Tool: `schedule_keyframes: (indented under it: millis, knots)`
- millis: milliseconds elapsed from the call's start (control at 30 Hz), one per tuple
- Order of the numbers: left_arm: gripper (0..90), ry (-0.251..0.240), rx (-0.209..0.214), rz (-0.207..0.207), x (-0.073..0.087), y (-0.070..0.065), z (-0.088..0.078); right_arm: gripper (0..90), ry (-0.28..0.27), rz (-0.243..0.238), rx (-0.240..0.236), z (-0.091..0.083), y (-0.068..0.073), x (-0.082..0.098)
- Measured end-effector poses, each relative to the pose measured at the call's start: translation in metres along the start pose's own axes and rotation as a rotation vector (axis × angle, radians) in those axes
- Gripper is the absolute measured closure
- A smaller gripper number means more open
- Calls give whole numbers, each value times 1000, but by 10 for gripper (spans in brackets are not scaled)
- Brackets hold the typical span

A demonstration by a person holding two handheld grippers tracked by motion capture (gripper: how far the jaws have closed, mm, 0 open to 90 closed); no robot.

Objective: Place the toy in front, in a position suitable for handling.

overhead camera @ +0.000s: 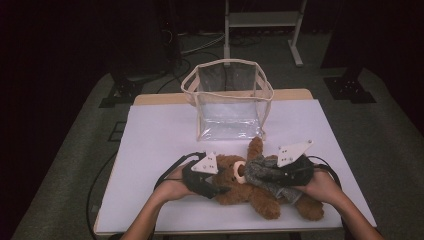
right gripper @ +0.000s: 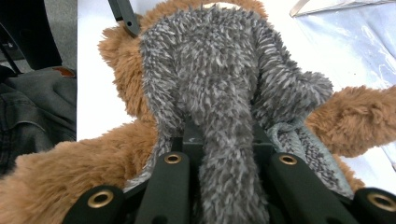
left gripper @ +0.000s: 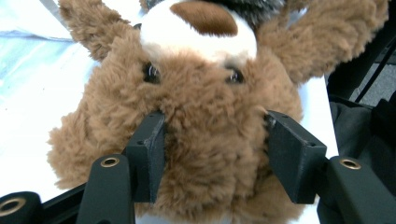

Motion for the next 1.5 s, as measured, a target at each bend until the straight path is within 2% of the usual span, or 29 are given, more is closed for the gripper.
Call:
schedule_keyframes:
  millis: [167,233,300,367,467,567,667,767,900,1067,1167,1267,1367,1433,1467,1500]
  knots:
    - [445,3,-16,-5,0,4,6,749,6,-5,18,0,2,-12]
    - [446,10,-24,0,-3,7,6,749,-6,-29,20,-1,8,-23]
    - [446,20,-32,2,-5,10,6,748,-24,-47,-1,1,16,-34]
    - [447,23,-32,-12,-5,12,6,748,-34,-72,-10,5,21,-41]
    - [445,11,-30,-33,-2,15,4,748,-26,-75,-6,12,20,-39]
    - [437,-2,-33,-45,0,19,-4,749,12,-52,16,16,13,-24]
    - [444,20,-47,-45,7,21,-11,752,6,-32,23,13,8,-15]
    - [469,9,-47,-50,8,21,-9,751,16,-27,39,10,2,-16]
    - [493,1,-41,-62,6,23,0,750,12,-26,34,11,-4,-30]
    - [503,0,-34,-66,5,28,1,749,-15,-87,10,13,11,-59]
    - [503,0,-38,-70,5,29,1,749,-30,-110,-25,21,21,-68]
    - [502,-2,-44,-79,6,30,-1,749,0,-127,-20,28,25,-60]
    - [502,-7,-47,-78,7,29,-4,749,35,-97,-15,27,23,-40]
    - [503,-20,-30,-89,6,27,-4,749,48,-71,-13,23,21,-26]
    - [505,-17,-23,-83,5,26,-2,749,43,-60,-18,21,22,-24]
    - [507,-8,-20,-72,5,24,0,749,49,-70,-10,19,22,-23]
Point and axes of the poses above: each handheld gripper's, and its own axes: z roughly forward along the jaws, x roughly out of its underside, y roughly to its left, the point moved 9 cm from there along z, roughly forward along the jaws, and after that the axes turned 9 degrees about y, right-handed, at the moved point
